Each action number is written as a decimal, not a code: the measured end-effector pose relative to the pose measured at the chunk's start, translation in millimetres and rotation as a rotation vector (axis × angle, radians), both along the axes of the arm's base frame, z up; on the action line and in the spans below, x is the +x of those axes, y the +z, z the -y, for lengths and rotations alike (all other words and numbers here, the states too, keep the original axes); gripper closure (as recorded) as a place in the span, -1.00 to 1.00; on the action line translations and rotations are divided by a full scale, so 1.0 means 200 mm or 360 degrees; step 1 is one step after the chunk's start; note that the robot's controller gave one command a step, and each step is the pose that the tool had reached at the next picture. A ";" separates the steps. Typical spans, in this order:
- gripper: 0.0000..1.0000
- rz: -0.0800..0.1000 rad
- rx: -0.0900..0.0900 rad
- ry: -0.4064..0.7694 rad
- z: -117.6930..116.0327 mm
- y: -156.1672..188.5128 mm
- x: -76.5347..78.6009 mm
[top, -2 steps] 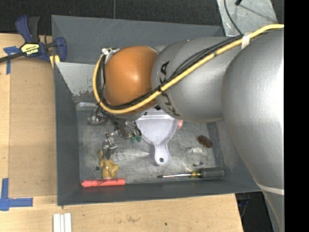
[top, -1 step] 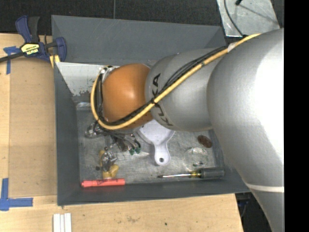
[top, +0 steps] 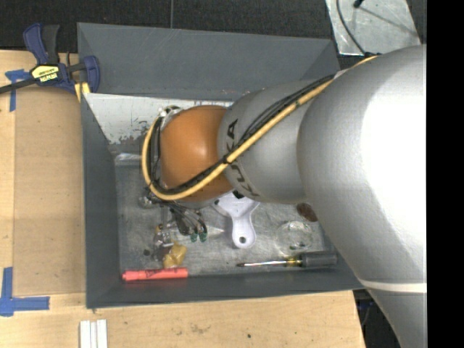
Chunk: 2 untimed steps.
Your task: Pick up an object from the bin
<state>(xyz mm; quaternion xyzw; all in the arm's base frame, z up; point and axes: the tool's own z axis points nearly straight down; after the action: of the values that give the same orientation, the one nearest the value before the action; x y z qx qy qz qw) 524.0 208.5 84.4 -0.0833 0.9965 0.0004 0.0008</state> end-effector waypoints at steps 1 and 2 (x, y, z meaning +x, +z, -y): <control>-1.00 -0.0002 -0.0002 0.0261 0.09 0.05 -0.06; 1.00 0.0012 0.0014 -0.0405 0.14 -0.04 -0.19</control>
Offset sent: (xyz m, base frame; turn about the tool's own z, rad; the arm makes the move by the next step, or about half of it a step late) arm -0.0407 -0.0311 -0.0144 0.2570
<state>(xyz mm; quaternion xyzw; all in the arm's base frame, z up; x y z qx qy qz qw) 486.7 181.0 76.1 0.0439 0.9990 0.0044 0.0050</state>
